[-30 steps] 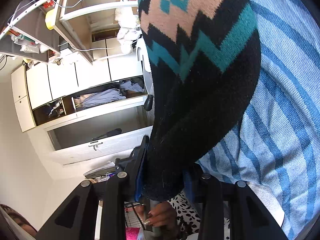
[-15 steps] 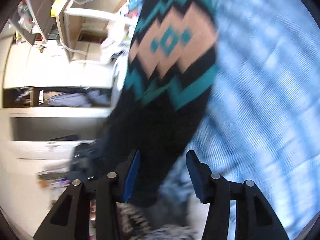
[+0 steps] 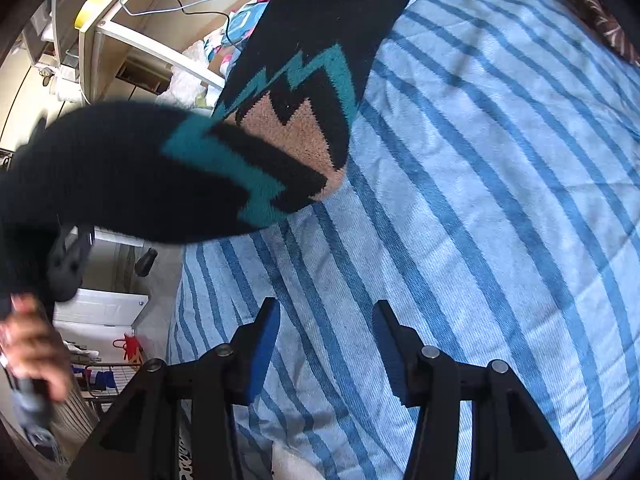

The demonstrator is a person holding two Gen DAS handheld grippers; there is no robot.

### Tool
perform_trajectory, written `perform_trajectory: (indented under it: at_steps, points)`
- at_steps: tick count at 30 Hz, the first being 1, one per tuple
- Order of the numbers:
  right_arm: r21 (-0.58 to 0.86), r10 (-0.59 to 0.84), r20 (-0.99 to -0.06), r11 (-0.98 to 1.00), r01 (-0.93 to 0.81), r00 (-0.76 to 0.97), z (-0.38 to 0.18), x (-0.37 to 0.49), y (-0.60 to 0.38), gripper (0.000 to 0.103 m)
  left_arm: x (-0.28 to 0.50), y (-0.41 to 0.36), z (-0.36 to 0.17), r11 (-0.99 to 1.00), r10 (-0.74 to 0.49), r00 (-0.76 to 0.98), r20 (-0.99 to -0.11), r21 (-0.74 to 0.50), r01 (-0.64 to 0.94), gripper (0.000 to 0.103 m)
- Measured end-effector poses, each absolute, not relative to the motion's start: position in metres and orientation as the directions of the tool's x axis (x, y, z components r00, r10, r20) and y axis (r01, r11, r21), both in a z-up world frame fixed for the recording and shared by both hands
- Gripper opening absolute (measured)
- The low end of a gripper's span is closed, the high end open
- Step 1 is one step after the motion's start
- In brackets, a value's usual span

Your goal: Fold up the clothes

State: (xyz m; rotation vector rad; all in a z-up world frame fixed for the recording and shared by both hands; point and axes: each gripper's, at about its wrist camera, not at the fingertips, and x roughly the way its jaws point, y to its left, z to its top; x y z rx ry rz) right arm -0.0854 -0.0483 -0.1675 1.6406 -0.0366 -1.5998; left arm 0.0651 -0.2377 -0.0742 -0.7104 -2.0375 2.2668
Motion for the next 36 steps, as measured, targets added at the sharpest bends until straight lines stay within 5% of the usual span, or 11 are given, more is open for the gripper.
perform_trajectory:
  at_steps: [7, 12, 14, 17, 25, 27, 29, 31, 36]
  points:
    - [0.545, -0.550, -0.817, -0.636, 0.546, 0.175, -0.169, -0.107, -0.082, 0.053, -0.051, -0.259, -0.104, -0.217, 0.389, -0.764, -0.516, -0.857, 0.468, 0.043]
    - [0.395, -0.478, -0.877, -0.660, 0.639, 0.049, -0.152, -0.129, -0.097, 0.053, -0.084, -0.270, -0.132, -0.203, 0.431, -0.676, -0.598, -0.794, 0.573, 0.044]
    - [0.350, -0.467, -0.884, -0.667, 0.657, -0.002, -0.146, -0.144, -0.098, 0.053, -0.094, -0.272, -0.138, -0.207, 0.448, -0.652, -0.612, -0.781, 0.590, 0.053]
    - [0.286, -0.466, -0.880, -0.672, 0.683, -0.090, -0.131, -0.157, -0.099, 0.053, -0.106, -0.270, -0.132, -0.231, 0.466, -0.660, -0.590, -0.801, 0.553, 0.081]
    - [0.201, -0.524, -0.825, -0.621, 0.758, -0.211, -0.098, -0.174, -0.128, 0.043, -0.110, -0.264, -0.096, -0.449, 0.399, -0.656, -0.640, -0.761, 0.469, 0.082]
    - [0.152, -0.510, -0.822, -0.624, 0.767, -0.252, -0.097, -0.181, -0.140, 0.042, -0.106, -0.269, -0.082, -0.518, 0.342, -0.670, -0.659, -0.727, 0.450, 0.076]
    - [0.102, -0.494, -0.818, -0.628, 0.772, -0.294, -0.097, -0.189, -0.152, 0.039, -0.101, -0.270, -0.068, -0.616, 0.256, -0.677, -0.690, -0.656, 0.436, 0.053]
    - [0.067, -0.463, -0.822, -0.658, 0.750, -0.333, -0.103, -0.203, -0.163, 0.032, -0.103, -0.266, -0.055, -0.753, 0.113, -0.656, -0.746, -0.495, 0.433, 0.001]
    - [0.074, -0.420, -0.835, -0.725, 0.684, -0.356, -0.121, -0.238, -0.192, 0.029, -0.130, -0.246, -0.070, -0.882, -0.010, -0.594, -0.805, -0.272, 0.384, 0.001]
